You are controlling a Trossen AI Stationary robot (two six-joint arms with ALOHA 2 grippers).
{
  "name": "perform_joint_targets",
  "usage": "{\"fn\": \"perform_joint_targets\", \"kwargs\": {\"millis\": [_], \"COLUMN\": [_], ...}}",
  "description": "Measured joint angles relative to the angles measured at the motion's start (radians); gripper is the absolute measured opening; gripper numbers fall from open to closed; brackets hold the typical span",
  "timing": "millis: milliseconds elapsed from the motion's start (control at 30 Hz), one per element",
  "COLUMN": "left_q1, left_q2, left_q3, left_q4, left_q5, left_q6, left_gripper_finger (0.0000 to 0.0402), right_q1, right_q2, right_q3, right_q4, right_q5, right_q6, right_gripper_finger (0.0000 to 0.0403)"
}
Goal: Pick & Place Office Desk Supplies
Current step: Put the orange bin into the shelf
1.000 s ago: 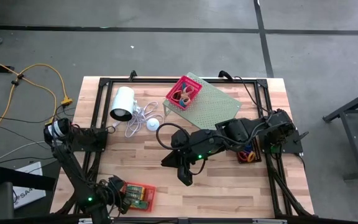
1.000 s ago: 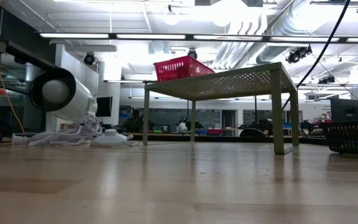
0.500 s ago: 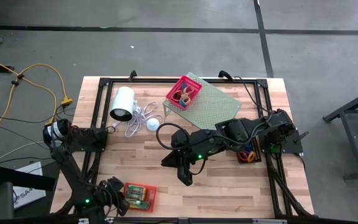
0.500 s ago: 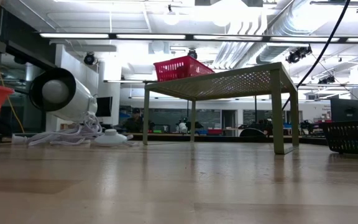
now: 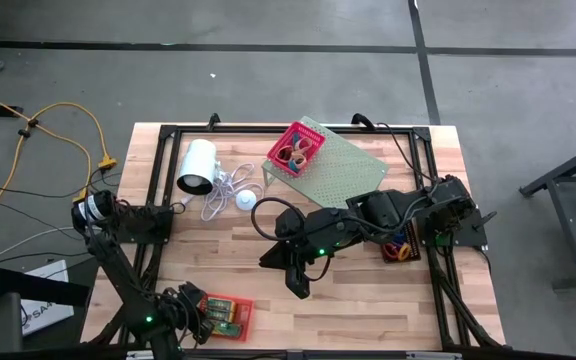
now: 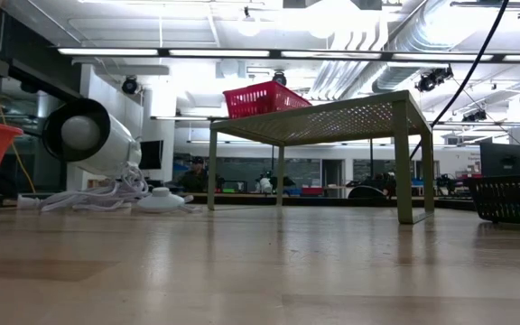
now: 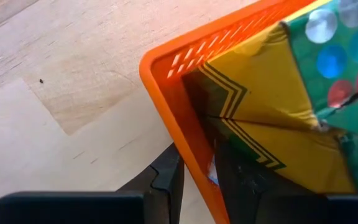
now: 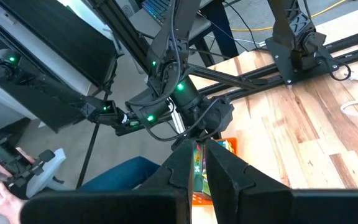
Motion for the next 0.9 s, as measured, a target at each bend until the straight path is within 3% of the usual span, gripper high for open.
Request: {"fn": "perform_joint_targets", "kwargs": {"millis": [367,667,900], "left_q1": [-0.003,0.002,0.041], "left_q2": [0.000,0.000,-0.030], "left_q3": [0.000,0.000,0.000], "left_q4": [0.015,0.012,-0.080], "left_q5": [0.001,-0.001,0.000], "left_q6": [-0.027,0.003,0.038], "left_gripper_finger": [0.0007,0.0004,0.0003], "right_q1": [0.000,0.000,0.000], "right_q2": [0.000,0.000,0.000], "right_q3": [0.000,0.000,0.000], "right_q4": [0.000,0.000,0.000], "right_q5": [0.000,0.000,0.000], "right_q6": [0.000,0.000,0.000], "right_gripper_finger": [0.0030,0.0030,0.0030]}}
